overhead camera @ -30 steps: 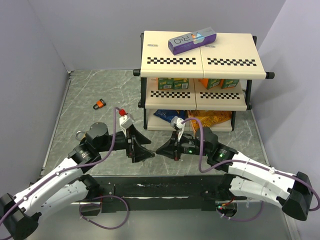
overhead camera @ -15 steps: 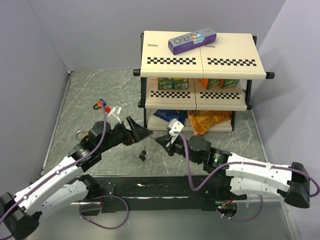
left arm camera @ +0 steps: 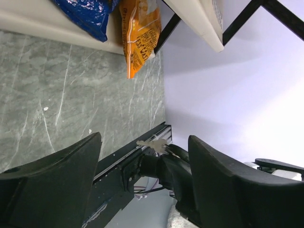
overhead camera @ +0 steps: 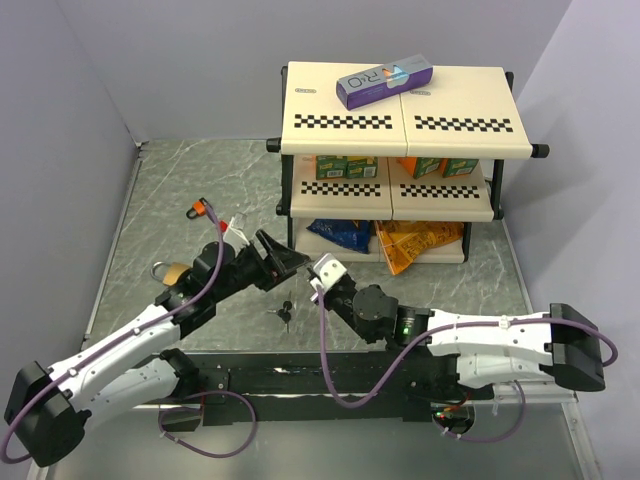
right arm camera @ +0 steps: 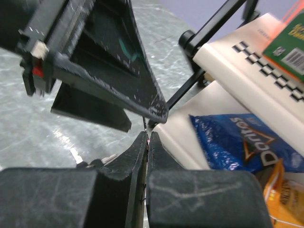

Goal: Unlock with the key

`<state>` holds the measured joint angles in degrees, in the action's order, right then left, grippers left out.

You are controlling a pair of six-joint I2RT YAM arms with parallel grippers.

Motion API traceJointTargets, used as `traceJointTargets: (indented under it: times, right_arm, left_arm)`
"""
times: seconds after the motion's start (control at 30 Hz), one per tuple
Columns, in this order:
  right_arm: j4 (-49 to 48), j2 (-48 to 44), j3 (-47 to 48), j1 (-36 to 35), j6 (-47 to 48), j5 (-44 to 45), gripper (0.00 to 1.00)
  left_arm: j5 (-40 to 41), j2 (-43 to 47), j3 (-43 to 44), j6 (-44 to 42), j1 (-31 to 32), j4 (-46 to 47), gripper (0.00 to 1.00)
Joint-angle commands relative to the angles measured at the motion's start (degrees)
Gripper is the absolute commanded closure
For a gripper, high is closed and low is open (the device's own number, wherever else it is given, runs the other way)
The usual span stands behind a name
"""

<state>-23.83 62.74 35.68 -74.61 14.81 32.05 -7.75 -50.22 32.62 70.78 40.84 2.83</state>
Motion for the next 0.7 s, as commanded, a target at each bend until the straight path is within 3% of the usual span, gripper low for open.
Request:
traceJointTargets:
  times: [0.0,0.33,0.67]
  right_arm:
    - [-7.4,0.6,2.1,-1.7,4.9,6.4,1.00]
    - [-11.8,4.5,2.3,-3.3,10.3,8.9,1.00]
    - [-15.4,8.1,2.0,-4.1,15.9,11.5,1.00]
  left_arm:
    - [-0.4,-0.8,-0.1,3.0,-0.1,4.6,0.24]
    - [-1.2,-3.3,0.1,3.4,0.1,6.7,0.38]
    - [-3.2,-5.4,0.5,2.7,0.2,8.1,0.77]
